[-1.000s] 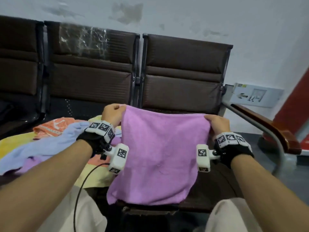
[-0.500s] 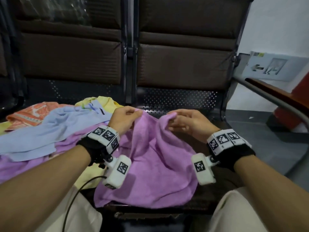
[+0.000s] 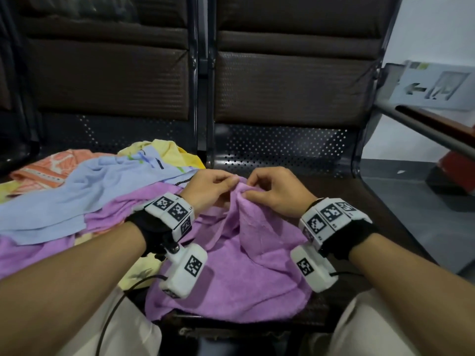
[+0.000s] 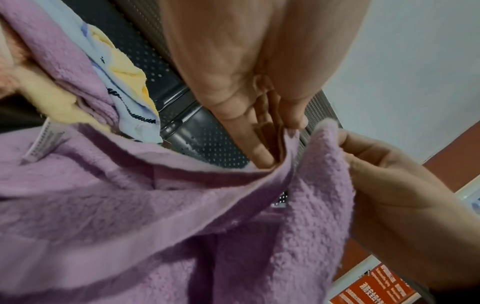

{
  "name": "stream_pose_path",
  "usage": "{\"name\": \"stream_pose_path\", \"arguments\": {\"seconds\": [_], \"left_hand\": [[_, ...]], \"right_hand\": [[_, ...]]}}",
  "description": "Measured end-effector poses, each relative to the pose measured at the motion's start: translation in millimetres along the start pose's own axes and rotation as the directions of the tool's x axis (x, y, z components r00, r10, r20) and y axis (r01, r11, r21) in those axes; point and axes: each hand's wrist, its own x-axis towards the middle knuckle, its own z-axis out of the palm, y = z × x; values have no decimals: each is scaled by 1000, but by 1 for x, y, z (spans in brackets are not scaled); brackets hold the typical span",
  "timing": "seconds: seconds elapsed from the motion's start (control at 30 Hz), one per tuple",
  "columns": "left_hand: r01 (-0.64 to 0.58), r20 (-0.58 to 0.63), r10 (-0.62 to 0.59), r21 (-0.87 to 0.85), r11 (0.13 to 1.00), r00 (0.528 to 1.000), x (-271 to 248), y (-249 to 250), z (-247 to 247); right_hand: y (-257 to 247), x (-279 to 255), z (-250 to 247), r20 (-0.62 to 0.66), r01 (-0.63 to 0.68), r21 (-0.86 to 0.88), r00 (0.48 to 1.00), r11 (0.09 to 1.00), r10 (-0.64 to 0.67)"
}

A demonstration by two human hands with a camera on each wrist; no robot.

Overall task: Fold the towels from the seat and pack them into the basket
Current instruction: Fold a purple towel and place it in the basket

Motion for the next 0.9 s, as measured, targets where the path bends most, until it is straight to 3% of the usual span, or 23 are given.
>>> {"name": "stream_pose_path", "arguments": {"seconds": [0.27,0.4,0.47,0.53,0.63,0.7,0.77,0.9], "left_hand": [[84,98,-75,-87,993,992,-12,13,-2],[-11,145,4,49,999,989,-18,16,-5],[-55,158,39,97,994,987,-19,17,-8],[-105,149,83,147,984,985,-20,20,-13],[-157,113,136,209,965,984,-22,22,-24],[-194,137,164,252,948,977,-27,22,-31],[-226,147,190,299,927,971,-32,21,-34],[-241,40,243,357,902,969,-38,23,-47]], "right_hand": [[2,3,6,-105,-89,-16,991,996,87],[0,0,3,-91,-88,6,992,996,88],[-3,-1,-1,1,-89,16,996,996,89],[-2,-4,-7,160,-83,-129,982,988,103],[2,-12,-17,394,-17,-481,889,876,234],[4,-17,-21,436,39,-570,861,821,262],[2,-19,-24,392,66,-586,895,808,211],[-9,-17,-33,200,24,-591,973,806,118]]}}
